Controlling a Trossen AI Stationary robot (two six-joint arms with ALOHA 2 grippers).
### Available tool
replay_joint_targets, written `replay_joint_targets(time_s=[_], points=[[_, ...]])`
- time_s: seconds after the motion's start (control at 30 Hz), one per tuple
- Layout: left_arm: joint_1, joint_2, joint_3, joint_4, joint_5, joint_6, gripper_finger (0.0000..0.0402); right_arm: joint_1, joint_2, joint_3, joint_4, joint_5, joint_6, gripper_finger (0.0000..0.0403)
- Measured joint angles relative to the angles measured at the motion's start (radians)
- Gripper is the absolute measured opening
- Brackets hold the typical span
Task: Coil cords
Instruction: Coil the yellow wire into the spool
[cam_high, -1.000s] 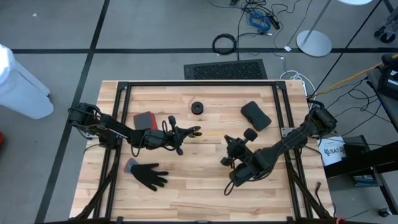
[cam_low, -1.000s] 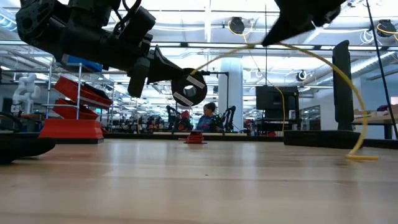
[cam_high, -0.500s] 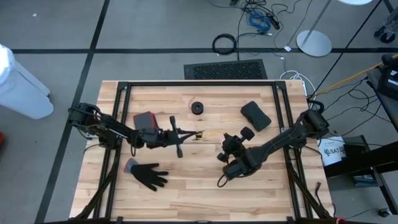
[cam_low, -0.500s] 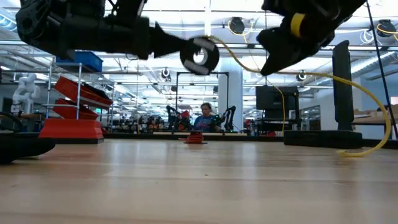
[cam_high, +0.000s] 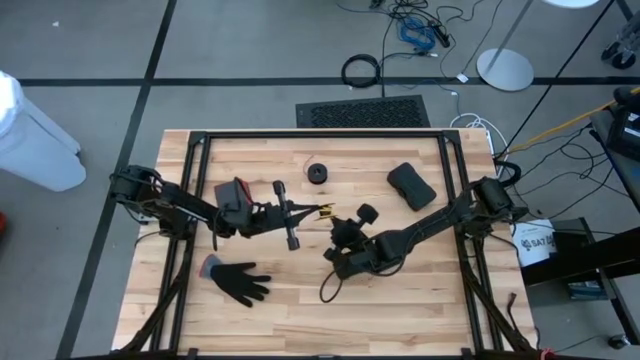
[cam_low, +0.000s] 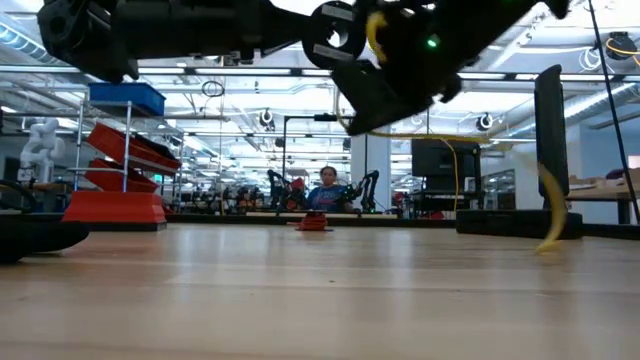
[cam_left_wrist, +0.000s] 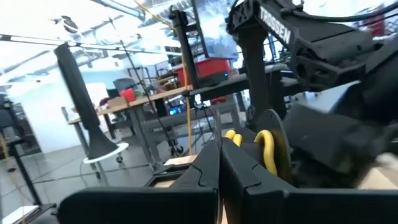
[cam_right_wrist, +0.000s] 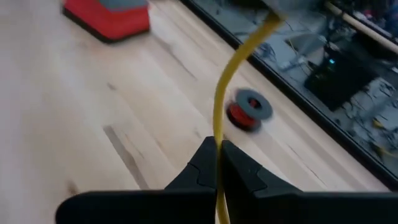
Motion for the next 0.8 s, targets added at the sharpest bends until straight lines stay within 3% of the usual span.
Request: replay_joint_targets(time_s=[0.33, 0.8], points=[[0.028, 0.000, 0.001, -0.034, -0.042, 0.070, 0.0000, -0.026, 0.000, 0.000, 0.300, -0.042, -0.221, 0.0000], [0.035, 0.000, 0.003, -0.224, -0.096, 0.254, 0.0000, -0.032, -0.004, 0.000, 0.413, -0.041, -0.274, 0.0000]])
